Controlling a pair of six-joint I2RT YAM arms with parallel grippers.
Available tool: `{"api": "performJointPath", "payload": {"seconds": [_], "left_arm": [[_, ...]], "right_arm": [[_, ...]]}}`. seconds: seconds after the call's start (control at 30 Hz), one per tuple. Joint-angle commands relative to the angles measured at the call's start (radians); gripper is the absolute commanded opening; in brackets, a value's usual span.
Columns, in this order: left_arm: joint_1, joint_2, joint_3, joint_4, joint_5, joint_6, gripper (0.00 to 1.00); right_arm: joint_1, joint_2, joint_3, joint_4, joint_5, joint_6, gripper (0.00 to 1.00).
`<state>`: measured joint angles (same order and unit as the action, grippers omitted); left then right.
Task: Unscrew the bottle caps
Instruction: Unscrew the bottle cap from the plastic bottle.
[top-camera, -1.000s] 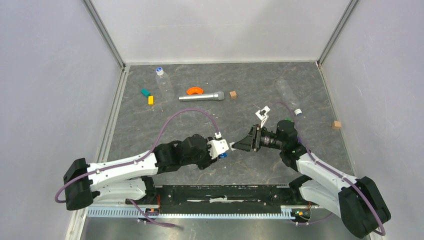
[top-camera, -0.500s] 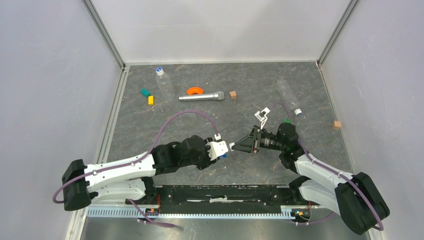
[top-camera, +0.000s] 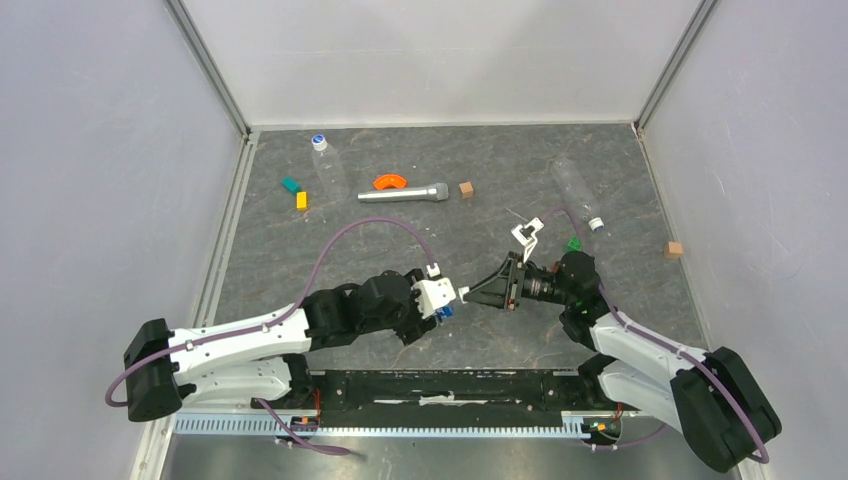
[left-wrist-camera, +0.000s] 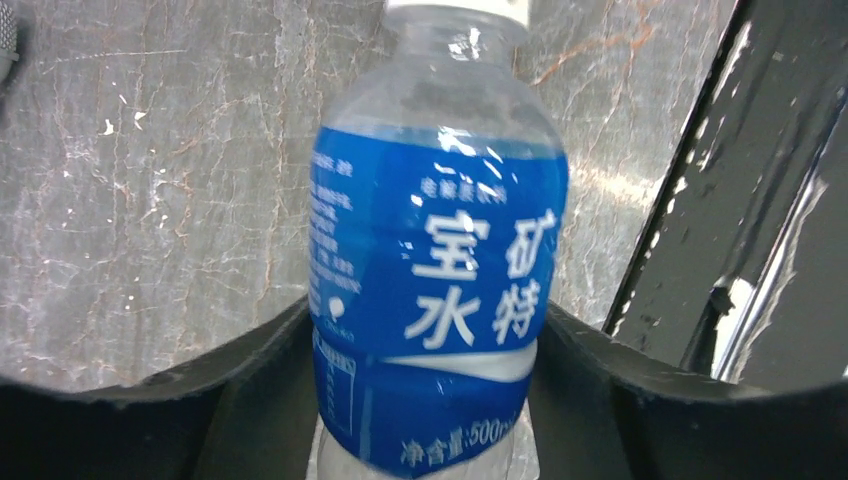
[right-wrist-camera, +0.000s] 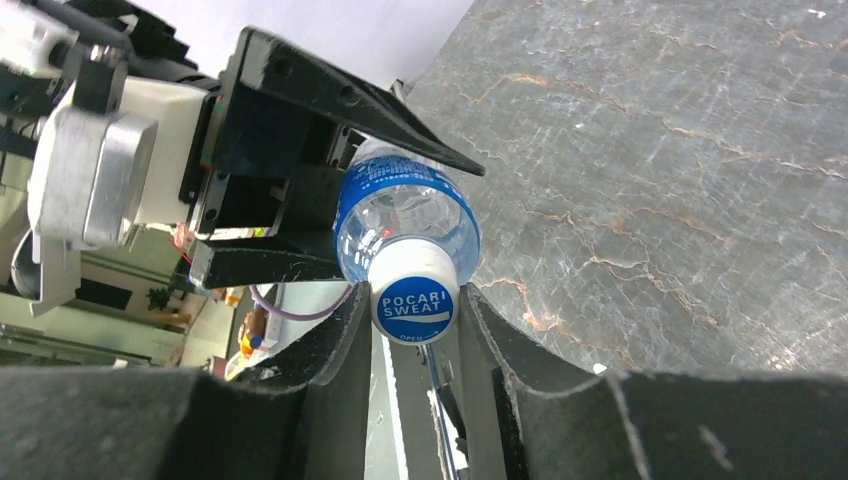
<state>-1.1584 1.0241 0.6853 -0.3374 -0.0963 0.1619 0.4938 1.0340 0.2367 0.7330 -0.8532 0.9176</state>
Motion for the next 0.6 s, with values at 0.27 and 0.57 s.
{"api": "performJointPath", "payload": {"seconds": [0.27, 0.57], "left_arm": [[0.0, 0.015, -0.01, 0.155, -0.007, -0.193, 0.67], [0.0, 0.009, -0.007, 0.126, -0.054, -0.134, 0.34]], "right_arm": [[0.033, -0.075, -0.05, 0.101, 0.062, -0.031, 0.09], [0.034, -0.082, -0.049, 0.092, 0.032, -0.046, 0.15]]}}
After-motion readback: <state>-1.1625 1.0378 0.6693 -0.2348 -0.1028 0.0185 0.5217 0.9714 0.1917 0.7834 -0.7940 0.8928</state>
